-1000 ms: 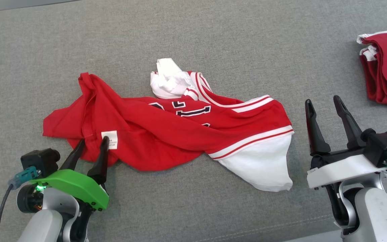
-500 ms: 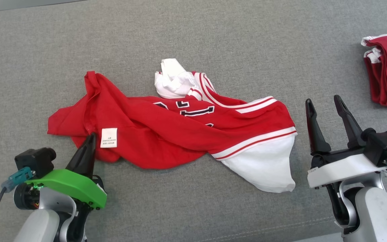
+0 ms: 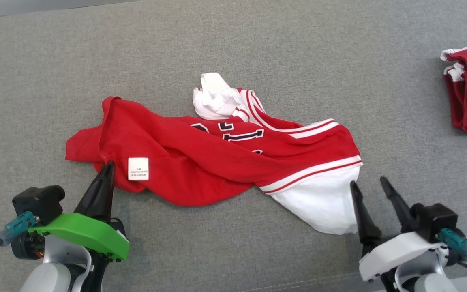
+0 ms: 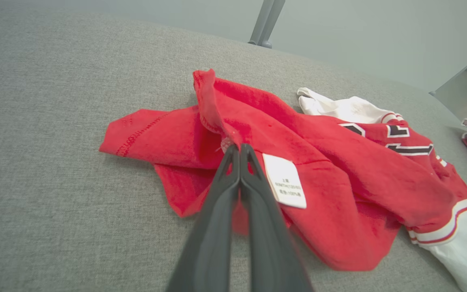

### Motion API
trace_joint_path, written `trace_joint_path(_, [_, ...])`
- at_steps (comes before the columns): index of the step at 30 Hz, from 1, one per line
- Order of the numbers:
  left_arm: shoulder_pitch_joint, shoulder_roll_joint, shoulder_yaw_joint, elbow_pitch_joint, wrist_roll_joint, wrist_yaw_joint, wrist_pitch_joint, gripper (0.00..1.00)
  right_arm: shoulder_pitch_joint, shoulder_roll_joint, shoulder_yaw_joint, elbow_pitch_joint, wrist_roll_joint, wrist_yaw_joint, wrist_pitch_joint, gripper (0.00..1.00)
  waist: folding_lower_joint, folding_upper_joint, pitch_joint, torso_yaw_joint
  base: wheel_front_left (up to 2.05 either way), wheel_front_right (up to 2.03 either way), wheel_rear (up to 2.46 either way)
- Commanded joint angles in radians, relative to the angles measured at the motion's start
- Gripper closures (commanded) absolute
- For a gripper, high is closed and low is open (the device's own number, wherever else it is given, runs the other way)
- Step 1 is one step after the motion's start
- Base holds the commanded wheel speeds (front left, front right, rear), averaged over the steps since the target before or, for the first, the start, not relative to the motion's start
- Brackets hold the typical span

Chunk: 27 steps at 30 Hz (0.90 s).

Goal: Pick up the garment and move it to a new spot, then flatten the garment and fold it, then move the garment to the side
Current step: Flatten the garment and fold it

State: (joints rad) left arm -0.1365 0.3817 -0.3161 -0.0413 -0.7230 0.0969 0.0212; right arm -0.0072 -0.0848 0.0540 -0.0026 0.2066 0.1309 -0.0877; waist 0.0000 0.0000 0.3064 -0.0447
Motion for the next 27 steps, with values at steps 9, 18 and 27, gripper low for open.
trace_joint_path(9, [-0.003, 0.008, 0.000, 0.004, 0.005, 0.000, 0.001, 1.00, 0.055, 0.020, 0.071, 0.156, 0.062, -0.001, 0.015, 0.00, 0.0000, 0.0000, 0.008, 0.003, 0.00, 0.00, 0.00])
trace_joint_path(18, [-0.017, 0.019, 0.008, -0.004, 0.021, 0.008, -0.024, 1.00, -0.009, 0.012, 0.094, 0.202, 0.106, 0.000, 0.014, 1.00, 0.0000, 0.0000, 0.009, -0.005, 0.00, 0.00, 0.00])
trace_joint_path(27, [-0.073, 0.057, 0.029, -0.076, 0.081, 0.025, -0.054, 1.00, -0.126, -0.046, 0.043, -0.019, 0.061, 0.000, -0.060, 1.00, 0.0000, 0.0000, -0.003, -0.022, 0.00, 0.00, 0.00])
